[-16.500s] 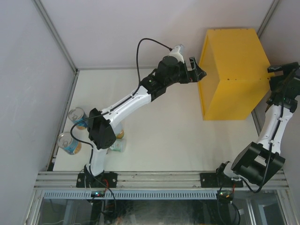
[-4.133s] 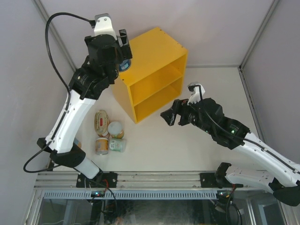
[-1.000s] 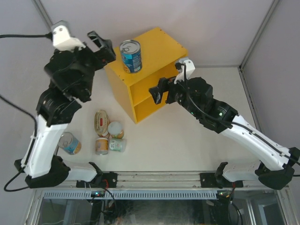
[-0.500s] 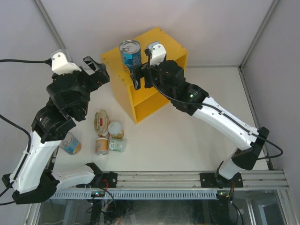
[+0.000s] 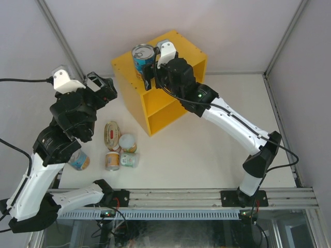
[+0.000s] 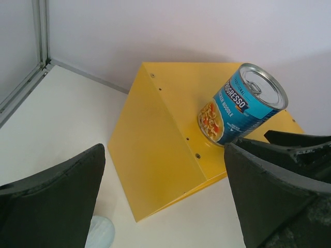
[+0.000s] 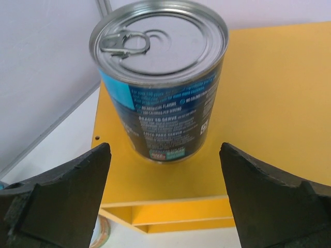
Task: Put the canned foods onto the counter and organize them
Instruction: Move the canned food to the counter.
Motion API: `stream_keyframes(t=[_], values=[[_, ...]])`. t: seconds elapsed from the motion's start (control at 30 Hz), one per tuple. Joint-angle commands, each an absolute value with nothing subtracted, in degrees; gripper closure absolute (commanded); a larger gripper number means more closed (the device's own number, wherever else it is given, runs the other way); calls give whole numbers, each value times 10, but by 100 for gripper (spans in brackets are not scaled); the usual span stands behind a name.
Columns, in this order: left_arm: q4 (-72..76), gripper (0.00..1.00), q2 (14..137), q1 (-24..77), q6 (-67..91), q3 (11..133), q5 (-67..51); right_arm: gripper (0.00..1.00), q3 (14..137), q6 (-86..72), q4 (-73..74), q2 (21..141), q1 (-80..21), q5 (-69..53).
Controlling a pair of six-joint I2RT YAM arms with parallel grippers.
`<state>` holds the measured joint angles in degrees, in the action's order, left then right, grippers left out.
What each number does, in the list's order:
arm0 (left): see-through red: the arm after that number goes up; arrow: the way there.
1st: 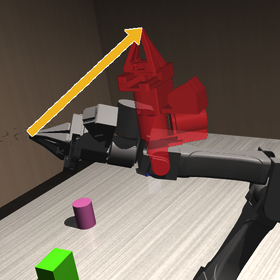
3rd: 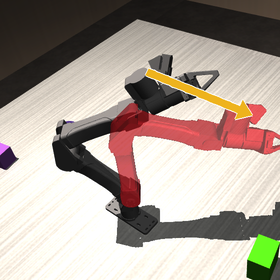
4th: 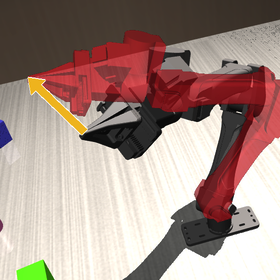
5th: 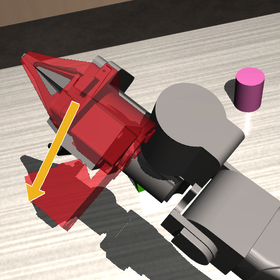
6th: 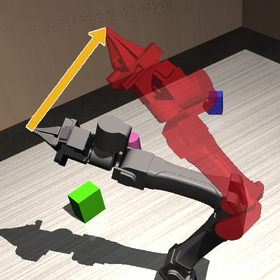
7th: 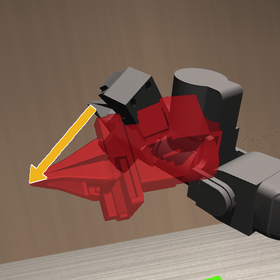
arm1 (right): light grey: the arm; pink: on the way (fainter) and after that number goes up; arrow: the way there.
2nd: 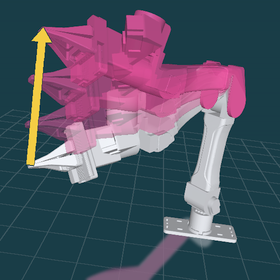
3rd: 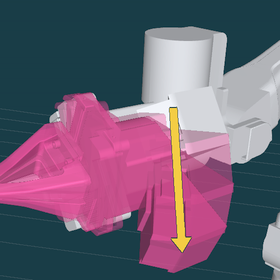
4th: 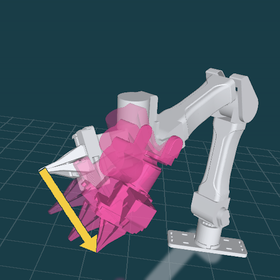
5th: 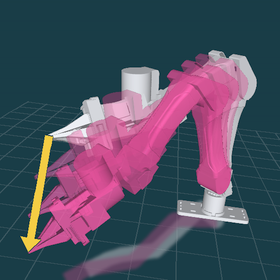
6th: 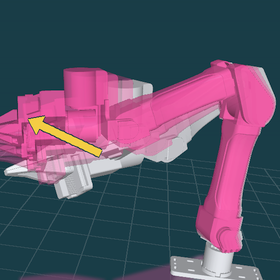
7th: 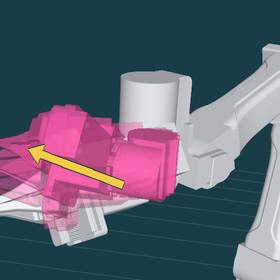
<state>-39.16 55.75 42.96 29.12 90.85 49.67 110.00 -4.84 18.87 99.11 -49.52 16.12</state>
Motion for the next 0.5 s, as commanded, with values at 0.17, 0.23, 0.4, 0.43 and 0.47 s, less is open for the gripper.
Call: stream_keyframes(t=[0.17, 0.23, 0.4, 0.43, 0.47], values=[[-331, 1, 553, 430, 294, 882, 512, 13, 1182, -44, 158, 1043, -481, 129], [-323, 1, 556, 429, 291, 883, 511, 12, 1189, -44, 154, 1049, -477, 124], [-312, 1, 565, 423, 290, 883, 502, 9, 1200, -41, 147, 1063, -472, 124], [-313, 1, 567, 419, 294, 883, 496, 7, 1201, -41, 145, 1065, -469, 123], [-313, 1, 567, 413, 297, 883, 490, 6, 1202, -42, 144, 1068, -467, 122]])
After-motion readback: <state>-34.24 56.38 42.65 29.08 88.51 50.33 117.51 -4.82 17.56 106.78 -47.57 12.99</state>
